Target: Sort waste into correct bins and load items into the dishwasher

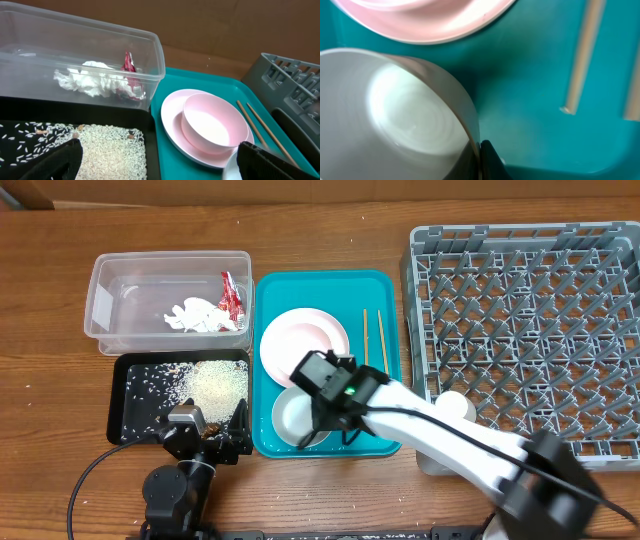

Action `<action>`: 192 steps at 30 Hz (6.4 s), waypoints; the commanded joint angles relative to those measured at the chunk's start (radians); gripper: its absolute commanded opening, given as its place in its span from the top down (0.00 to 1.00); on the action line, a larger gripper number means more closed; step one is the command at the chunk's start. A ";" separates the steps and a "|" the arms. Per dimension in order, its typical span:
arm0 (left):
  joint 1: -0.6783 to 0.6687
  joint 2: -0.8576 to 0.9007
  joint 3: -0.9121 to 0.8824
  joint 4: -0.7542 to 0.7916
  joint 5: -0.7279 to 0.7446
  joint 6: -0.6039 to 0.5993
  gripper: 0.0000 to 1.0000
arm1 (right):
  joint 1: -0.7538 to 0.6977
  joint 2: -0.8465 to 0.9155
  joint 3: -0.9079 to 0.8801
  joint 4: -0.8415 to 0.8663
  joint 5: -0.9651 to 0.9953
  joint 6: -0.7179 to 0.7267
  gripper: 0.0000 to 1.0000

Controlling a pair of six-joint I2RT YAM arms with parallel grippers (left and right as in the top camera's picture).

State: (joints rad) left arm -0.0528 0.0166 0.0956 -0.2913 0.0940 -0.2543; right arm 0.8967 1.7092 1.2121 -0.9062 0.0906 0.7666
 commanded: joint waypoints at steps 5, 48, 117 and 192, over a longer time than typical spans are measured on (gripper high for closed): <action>-0.006 -0.012 -0.007 0.005 0.007 0.004 0.00 | -0.038 -0.410 0.070 -0.098 0.607 -0.068 0.96; -0.006 -0.012 -0.007 0.005 0.007 0.004 0.00 | -0.598 0.027 0.045 -0.136 0.963 -0.060 0.96; -0.006 -0.012 -0.007 0.005 0.007 0.004 0.00 | -0.444 0.063 0.293 -0.569 0.748 0.236 0.46; -0.006 -0.012 -0.007 0.005 0.007 0.004 0.00 | -0.569 -0.099 0.078 0.068 0.036 -0.640 0.70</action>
State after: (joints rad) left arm -0.0528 0.0158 0.0929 -0.2905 0.0944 -0.2543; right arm 0.3031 1.6539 1.2697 -0.8303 0.1490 0.1402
